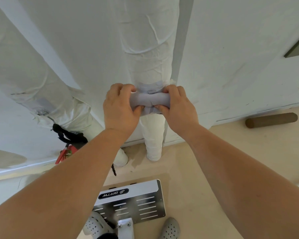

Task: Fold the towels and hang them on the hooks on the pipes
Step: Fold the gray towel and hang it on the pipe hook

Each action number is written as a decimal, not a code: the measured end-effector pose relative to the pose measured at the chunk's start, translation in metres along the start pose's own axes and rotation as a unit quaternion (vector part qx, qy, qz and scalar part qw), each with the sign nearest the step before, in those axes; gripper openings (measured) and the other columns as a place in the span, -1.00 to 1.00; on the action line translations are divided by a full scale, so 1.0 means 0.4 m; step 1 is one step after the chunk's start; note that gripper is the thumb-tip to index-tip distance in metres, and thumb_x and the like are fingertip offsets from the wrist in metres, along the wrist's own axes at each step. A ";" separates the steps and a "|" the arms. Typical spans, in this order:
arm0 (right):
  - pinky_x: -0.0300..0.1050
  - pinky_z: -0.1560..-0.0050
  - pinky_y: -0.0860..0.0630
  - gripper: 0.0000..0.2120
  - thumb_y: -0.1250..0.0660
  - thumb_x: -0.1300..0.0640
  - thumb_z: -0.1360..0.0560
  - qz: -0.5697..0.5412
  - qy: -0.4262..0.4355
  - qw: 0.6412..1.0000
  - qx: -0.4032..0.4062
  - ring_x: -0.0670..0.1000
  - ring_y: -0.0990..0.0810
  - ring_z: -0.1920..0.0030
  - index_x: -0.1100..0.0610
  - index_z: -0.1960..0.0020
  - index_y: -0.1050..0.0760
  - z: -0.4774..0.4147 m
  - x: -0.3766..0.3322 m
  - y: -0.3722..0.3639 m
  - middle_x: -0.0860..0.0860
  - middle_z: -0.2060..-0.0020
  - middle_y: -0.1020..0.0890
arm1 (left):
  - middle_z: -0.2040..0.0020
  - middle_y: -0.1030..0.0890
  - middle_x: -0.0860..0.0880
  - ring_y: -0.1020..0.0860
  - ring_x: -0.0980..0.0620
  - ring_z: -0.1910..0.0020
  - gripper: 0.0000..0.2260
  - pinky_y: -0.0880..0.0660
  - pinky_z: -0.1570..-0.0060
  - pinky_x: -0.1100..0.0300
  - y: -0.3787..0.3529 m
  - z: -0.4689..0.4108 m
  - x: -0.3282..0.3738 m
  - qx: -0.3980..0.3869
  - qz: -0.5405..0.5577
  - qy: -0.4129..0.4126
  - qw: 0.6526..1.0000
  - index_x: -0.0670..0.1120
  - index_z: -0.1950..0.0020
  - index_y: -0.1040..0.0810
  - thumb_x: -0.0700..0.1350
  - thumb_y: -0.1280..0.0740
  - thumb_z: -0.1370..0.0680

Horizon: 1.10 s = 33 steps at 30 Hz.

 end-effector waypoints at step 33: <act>0.18 -0.18 -0.54 -0.38 -0.45 -0.10 -0.47 -0.058 0.029 0.996 -0.061 0.16 -0.53 -0.19 0.02 -0.42 -0.27 0.015 0.003 0.011 0.06 -0.31 -0.36 | 0.08 -0.49 -0.15 -0.47 -0.18 0.18 -0.60 -0.52 0.23 -0.09 -0.012 0.007 0.047 0.002 -0.068 -0.078 0.995 -0.13 0.11 -0.48 0.02 -0.61 -0.30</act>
Point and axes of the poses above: each hand's wrist, its own z-axis away from the middle knuckle, its own y-axis out of the back of the hand, x = y × z, the point moved 7 cm from there along -z, towards the middle knuckle
